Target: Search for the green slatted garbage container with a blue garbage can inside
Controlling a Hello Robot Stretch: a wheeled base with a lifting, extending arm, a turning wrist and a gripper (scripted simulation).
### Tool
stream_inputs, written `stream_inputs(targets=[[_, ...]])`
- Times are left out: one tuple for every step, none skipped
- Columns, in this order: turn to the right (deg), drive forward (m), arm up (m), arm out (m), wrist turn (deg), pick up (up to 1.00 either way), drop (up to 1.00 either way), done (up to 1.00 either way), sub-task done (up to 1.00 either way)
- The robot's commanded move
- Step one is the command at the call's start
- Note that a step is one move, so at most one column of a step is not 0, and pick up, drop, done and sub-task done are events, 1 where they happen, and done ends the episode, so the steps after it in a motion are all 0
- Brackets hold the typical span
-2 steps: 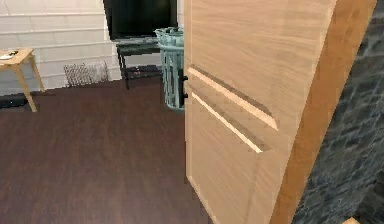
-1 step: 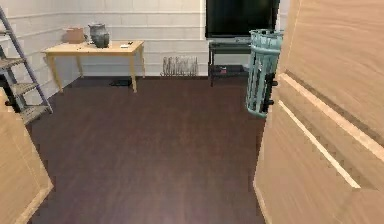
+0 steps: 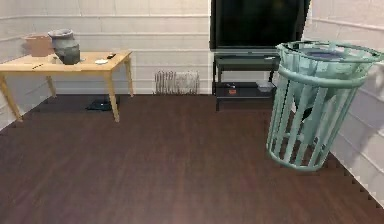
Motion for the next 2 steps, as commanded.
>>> stream_inputs(targets=[[0.0, 0.8, 0.0, 0.0, 0.0, 0.0, 0.0, 0.0, 0.0], [12.0, 0.0, 0.0, 0.0, 0.0, 0.0, 0.0, 0.0, 0.0]])
